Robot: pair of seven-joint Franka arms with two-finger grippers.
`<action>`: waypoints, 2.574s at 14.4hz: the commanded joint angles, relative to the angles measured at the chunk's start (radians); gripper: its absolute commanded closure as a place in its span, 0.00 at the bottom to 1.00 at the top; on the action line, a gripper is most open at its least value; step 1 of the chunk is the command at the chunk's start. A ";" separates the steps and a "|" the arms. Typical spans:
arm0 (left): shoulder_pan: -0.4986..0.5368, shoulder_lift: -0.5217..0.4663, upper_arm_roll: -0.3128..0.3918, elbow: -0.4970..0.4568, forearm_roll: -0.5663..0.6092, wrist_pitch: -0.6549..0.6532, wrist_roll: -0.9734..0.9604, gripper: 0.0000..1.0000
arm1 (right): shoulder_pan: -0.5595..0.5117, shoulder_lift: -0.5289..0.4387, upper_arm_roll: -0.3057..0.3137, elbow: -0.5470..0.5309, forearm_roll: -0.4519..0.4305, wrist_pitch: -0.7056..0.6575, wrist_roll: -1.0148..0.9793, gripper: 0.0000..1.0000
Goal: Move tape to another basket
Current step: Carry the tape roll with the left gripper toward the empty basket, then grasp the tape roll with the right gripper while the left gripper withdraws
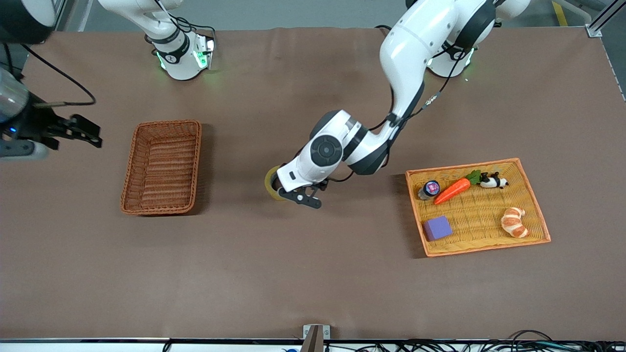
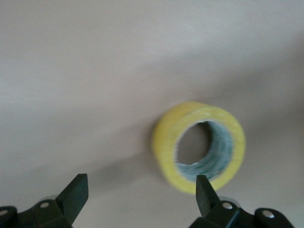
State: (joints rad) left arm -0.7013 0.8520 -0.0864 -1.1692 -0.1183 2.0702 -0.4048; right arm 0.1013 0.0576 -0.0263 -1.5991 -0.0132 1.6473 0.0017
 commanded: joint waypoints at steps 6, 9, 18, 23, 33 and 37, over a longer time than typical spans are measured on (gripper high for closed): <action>0.182 -0.445 0.008 -0.366 0.048 -0.033 -0.048 0.00 | 0.035 0.111 0.225 -0.182 -0.010 0.253 0.315 0.00; 0.278 -0.583 0.008 -0.483 0.048 -0.033 0.000 0.00 | 0.127 0.140 0.264 -0.339 -0.014 0.530 0.509 0.00; 0.514 -0.823 0.022 -0.471 0.133 -0.237 0.179 0.00 | 0.282 0.448 0.264 -0.349 -0.291 0.813 0.751 0.00; 0.600 -0.858 0.019 -0.415 0.105 -0.338 0.196 0.00 | 0.325 0.514 0.264 -0.326 -0.421 0.871 0.988 0.00; 0.680 -0.846 0.010 -0.417 0.111 -0.397 0.217 0.00 | 0.293 0.568 0.263 -0.296 -0.491 0.924 0.983 0.17; 0.684 -0.831 0.010 -0.408 0.103 -0.397 0.212 0.00 | 0.297 0.576 0.263 -0.288 -0.491 0.910 0.975 0.69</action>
State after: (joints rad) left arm -0.0245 0.0127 -0.0751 -1.5954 -0.0032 1.6882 -0.1935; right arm 0.4044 0.6240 0.2259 -1.9027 -0.4744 2.5636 0.9628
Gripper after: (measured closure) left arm 0.000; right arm 0.396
